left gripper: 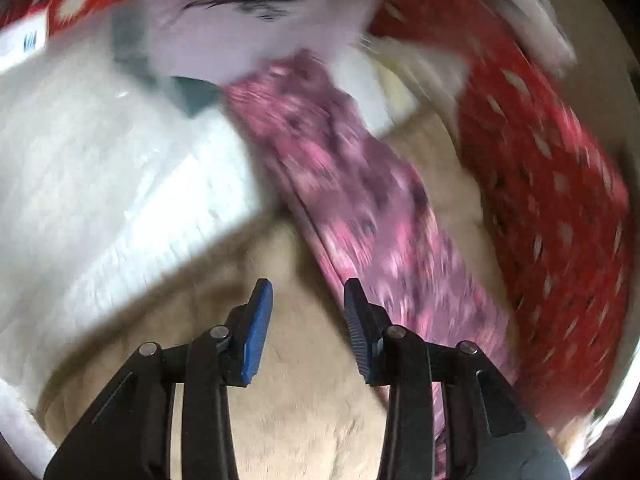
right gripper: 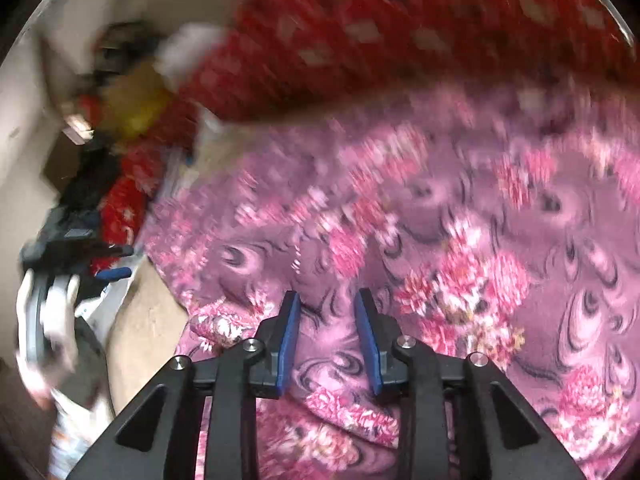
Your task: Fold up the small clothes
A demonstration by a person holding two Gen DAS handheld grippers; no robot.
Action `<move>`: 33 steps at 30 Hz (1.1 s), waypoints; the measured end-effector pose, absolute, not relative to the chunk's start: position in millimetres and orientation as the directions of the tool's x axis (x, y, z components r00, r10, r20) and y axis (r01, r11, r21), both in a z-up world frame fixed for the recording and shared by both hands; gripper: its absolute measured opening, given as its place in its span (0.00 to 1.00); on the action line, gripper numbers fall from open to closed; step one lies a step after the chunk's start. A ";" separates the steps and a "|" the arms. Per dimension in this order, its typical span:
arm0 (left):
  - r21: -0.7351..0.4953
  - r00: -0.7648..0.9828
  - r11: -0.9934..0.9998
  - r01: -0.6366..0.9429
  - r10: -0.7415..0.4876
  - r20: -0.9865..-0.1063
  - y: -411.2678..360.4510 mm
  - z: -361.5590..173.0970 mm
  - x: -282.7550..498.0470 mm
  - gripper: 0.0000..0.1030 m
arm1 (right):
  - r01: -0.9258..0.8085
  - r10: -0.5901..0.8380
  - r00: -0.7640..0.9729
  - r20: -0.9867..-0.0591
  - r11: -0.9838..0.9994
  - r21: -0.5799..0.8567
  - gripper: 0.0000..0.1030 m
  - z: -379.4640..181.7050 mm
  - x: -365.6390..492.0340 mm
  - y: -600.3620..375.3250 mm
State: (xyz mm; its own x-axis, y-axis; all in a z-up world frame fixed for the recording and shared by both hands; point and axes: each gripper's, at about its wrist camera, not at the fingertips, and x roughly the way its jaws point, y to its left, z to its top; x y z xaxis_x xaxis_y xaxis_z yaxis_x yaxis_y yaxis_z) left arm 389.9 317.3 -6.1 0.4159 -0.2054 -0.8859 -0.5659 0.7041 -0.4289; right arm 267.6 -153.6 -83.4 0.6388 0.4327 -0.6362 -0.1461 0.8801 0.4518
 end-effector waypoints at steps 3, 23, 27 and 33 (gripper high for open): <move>-0.488 0.434 0.631 -0.604 -0.253 -0.865 336.2 -20.7 404.5 0.34 | -0.147 0.438 0.642 -0.630 0.876 0.459 0.30 -85.1 266.0 -153.6; -0.611 0.557 0.657 -0.442 -0.333 -0.761 295.0 25.6 421.1 0.03 | -0.147 0.458 0.625 -0.632 0.864 0.481 0.33 -80.6 265.5 -160.2; -0.577 0.561 0.738 -0.350 -0.328 -0.760 251.2 59.7 414.2 0.03 | -0.159 0.448 0.582 -0.679 0.881 0.445 0.38 -66.4 262.5 -158.2; -0.538 0.561 0.823 -0.184 -0.361 -0.745 163.1 98.1 394.7 0.03 | -0.102 0.276 0.650 -0.708 0.955 0.278 0.43 -48.2 233.5 -194.1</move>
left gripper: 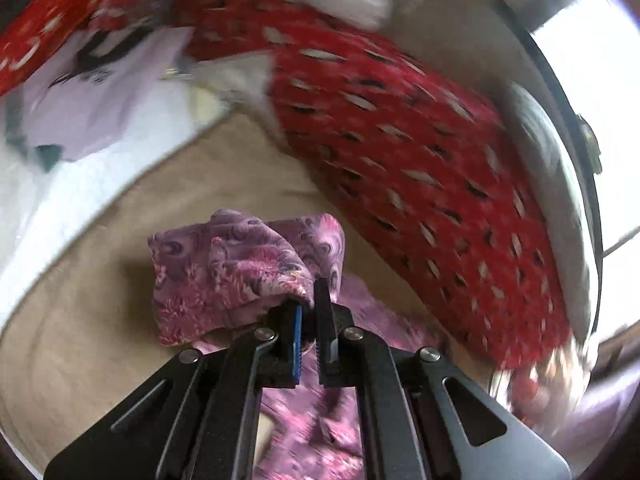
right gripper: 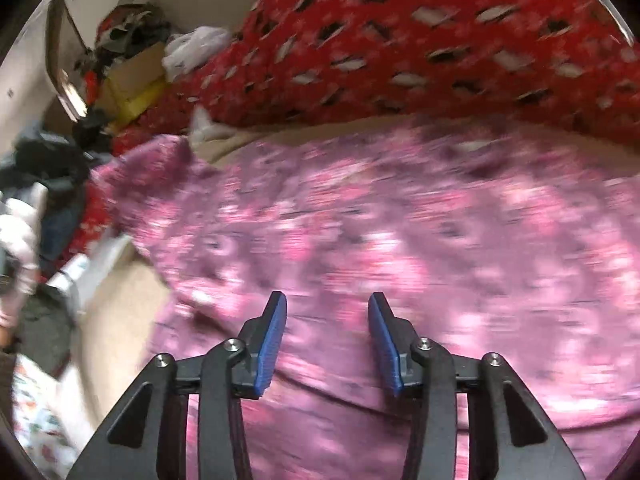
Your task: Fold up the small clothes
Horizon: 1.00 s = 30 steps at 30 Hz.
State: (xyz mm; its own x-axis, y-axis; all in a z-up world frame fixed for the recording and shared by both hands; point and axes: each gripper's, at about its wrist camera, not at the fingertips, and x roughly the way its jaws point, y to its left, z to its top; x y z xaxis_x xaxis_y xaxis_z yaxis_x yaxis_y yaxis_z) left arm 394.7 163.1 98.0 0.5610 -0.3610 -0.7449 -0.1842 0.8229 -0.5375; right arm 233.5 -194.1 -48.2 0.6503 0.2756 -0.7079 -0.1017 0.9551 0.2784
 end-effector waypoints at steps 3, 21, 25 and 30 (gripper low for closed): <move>-0.506 0.543 0.858 -0.087 -0.385 -0.746 108.8 107.9 380.7 0.03 | -0.022 0.169 0.685 -0.709 0.977 0.211 0.44 -45.4 220.4 -226.5; -0.574 0.250 0.817 -0.057 -0.545 -0.800 14.9 12.3 326.1 0.09 | 0.047 0.204 0.725 -0.658 0.938 0.342 0.61 -67.3 200.0 -291.0; -0.618 0.351 0.780 -0.099 -0.553 -0.755 68.9 32.9 311.9 0.25 | -0.019 0.239 0.721 -0.650 0.945 0.327 0.62 -44.7 209.9 -270.5; -0.638 0.376 0.718 -0.276 -0.530 -0.760 127.1 11.2 330.3 0.25 | -0.251 0.341 0.714 -0.612 0.940 0.231 0.62 -5.3 227.9 -191.9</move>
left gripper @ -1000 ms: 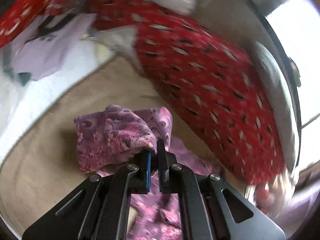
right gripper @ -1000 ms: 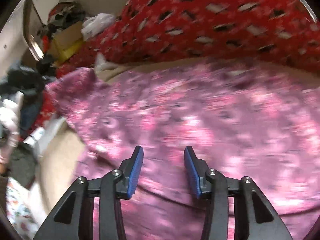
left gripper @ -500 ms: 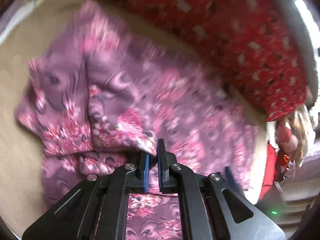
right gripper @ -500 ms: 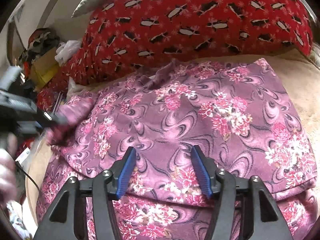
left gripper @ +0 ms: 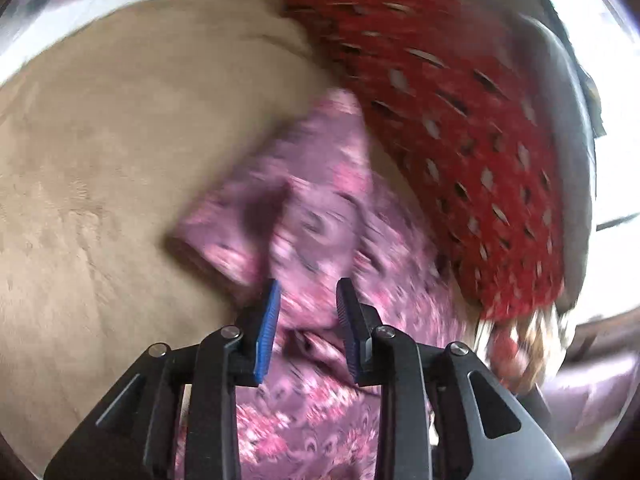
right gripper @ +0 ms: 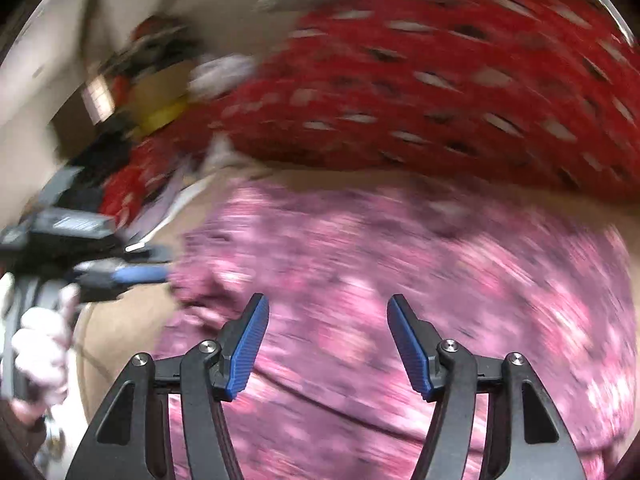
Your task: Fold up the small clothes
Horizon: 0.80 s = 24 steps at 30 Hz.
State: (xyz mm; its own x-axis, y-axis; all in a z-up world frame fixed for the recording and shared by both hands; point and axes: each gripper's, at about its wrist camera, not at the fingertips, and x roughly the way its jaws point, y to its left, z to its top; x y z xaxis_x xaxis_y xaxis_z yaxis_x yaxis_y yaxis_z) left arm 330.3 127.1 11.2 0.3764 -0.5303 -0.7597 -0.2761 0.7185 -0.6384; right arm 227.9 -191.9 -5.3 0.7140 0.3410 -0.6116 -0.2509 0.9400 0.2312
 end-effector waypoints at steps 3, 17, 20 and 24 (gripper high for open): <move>-0.649 0.346 0.689 -0.323 -0.552 -0.759 137.9 -6.2 337.2 0.25 | -0.348 0.363 0.690 -0.626 0.925 0.153 0.61 -0.1 243.6 -141.9; -0.695 0.322 0.667 -0.268 -0.618 -0.717 123.8 -4.3 322.5 0.25 | -0.241 0.424 0.700 -0.574 0.897 0.370 0.08 -6.0 262.8 -170.2; -0.690 0.292 0.684 -0.236 -0.628 -0.722 100.7 -0.3 313.3 0.34 | -0.077 0.458 0.734 -0.501 0.789 0.610 0.08 -12.9 243.2 -243.0; -0.673 0.260 0.704 -0.226 -0.623 -0.738 75.0 -0.9 302.5 0.39 | 0.144 0.419 0.749 -0.514 0.654 0.743 0.14 -45.0 212.4 -323.9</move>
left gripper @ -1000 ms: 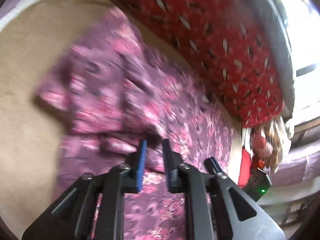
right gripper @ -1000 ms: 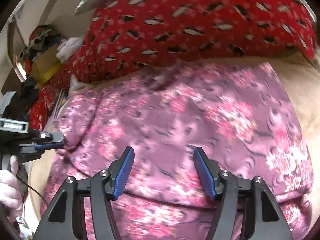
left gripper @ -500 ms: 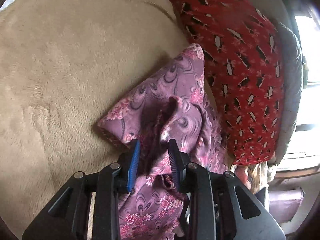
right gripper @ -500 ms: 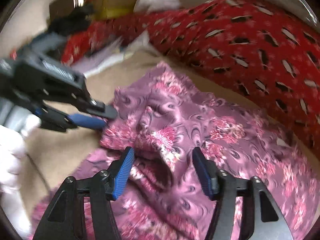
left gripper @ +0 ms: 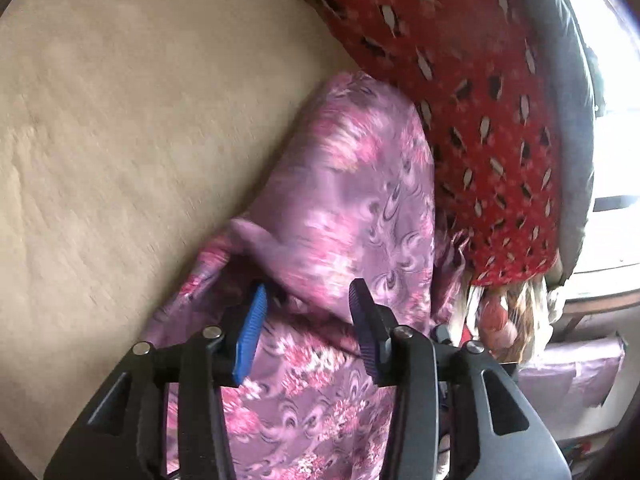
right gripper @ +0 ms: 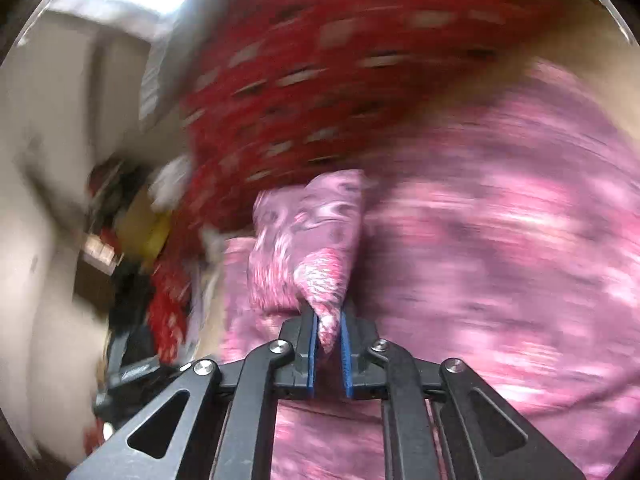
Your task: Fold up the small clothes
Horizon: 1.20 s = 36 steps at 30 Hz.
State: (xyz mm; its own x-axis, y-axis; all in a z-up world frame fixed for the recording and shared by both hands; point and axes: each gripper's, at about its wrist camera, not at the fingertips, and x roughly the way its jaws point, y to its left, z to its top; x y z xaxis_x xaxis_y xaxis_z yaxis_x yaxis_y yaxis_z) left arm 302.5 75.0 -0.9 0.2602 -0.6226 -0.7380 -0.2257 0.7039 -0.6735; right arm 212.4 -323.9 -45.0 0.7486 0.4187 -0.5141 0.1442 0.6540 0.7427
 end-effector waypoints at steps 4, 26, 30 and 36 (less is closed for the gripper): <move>-0.672 0.246 0.703 -0.231 -0.626 -0.740 65.7 -2.6 295.2 0.39 | 0.291 0.316 0.783 -0.536 0.575 0.765 0.19 -58.2 172.8 -377.9; -0.610 0.222 0.742 -0.277 -0.568 -0.792 57.9 -17.7 300.1 0.45 | 0.112 0.141 0.738 -0.660 0.939 0.326 0.08 -3.9 257.3 -289.9; -0.621 0.229 0.727 -0.293 -0.577 -0.784 59.6 -19.4 298.1 0.45 | 0.306 0.169 0.777 -0.607 0.740 0.599 0.07 -20.2 220.7 -389.8; -0.662 0.247 0.678 -0.321 -0.614 -0.749 63.0 -19.9 294.7 0.45 | 0.343 0.195 0.845 -0.498 0.517 0.784 0.30 -40.2 161.6 -459.2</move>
